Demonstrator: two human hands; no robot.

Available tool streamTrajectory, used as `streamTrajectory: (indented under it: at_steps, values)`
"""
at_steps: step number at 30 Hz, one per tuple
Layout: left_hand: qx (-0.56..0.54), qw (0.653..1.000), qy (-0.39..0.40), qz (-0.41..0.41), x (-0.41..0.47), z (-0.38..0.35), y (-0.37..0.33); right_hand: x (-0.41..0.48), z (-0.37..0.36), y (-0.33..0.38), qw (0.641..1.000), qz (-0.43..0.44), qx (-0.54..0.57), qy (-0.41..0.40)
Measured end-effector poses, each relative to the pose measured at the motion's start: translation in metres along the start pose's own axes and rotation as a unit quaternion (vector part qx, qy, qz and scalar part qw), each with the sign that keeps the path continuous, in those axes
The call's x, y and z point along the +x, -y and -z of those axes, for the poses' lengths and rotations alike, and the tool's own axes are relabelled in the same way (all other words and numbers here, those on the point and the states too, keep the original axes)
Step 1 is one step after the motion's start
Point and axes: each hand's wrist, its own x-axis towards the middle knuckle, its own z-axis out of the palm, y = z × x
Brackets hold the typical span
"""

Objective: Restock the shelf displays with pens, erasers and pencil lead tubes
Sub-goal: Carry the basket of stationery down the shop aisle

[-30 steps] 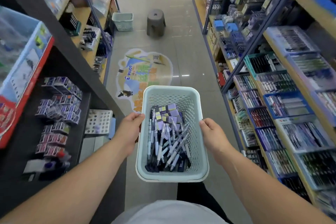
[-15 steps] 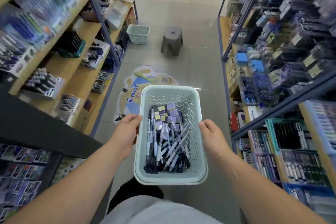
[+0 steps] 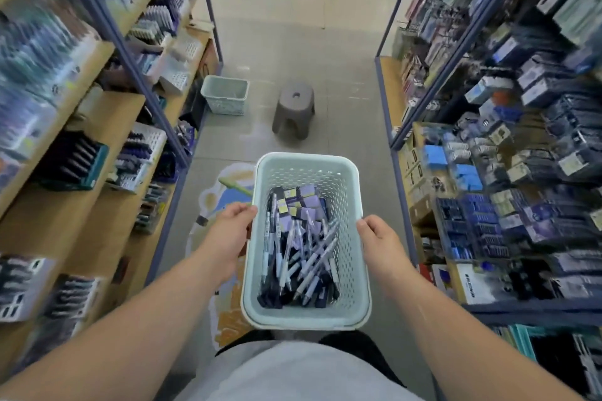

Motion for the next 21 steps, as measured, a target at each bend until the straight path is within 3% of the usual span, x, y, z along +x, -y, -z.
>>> streamTrajectory:
  at_steps: [5,21]
  values:
    - [-0.014,1.0,-0.004,-0.002,0.089,-0.008,-0.07,0.105,-0.012,0.054,1.0,0.001,0.008,0.003]
    - [-0.034,0.992,-0.119,0.013,0.353,-0.091,-0.276,0.464,0.017,0.232,0.994,0.038,-0.017,0.099]
